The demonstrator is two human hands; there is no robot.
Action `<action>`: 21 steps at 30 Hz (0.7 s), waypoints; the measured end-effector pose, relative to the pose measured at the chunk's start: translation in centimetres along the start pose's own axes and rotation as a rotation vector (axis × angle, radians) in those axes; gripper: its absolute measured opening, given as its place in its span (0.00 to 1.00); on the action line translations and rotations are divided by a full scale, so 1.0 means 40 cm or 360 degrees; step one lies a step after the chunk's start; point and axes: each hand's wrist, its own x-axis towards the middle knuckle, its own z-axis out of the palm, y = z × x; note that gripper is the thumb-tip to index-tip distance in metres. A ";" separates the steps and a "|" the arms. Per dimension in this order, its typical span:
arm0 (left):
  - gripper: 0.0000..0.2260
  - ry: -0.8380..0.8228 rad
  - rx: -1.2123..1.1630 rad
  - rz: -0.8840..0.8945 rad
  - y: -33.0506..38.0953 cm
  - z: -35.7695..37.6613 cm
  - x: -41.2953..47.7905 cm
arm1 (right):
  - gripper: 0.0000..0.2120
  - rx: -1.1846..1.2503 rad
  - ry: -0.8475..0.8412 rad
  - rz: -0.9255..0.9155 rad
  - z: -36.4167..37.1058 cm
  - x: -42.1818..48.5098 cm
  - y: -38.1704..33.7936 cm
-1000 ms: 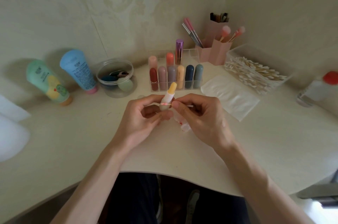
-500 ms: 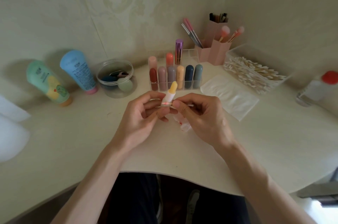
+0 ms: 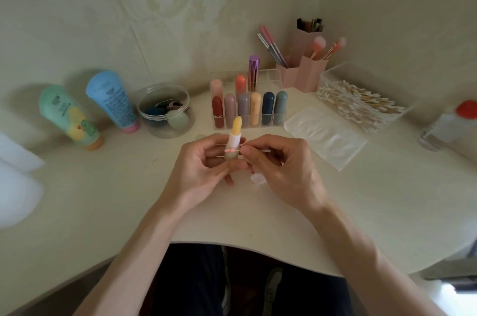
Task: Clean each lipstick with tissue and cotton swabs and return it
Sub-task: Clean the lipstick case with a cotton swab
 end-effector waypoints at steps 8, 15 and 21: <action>0.14 0.0005 -0.0024 -0.0014 0.002 -0.004 0.005 | 0.03 0.0022 -0.0009 0.0011 -0.001 -0.001 -0.005; 0.15 0.0071 0.0054 0.0017 -0.003 -0.013 0.001 | 0.03 -0.0071 0.0052 -0.0027 -0.007 0.001 -0.008; 0.13 0.0258 -0.0064 0.0073 0.003 -0.004 0.003 | 0.04 -0.0090 0.0064 -0.0032 -0.006 0.004 -0.002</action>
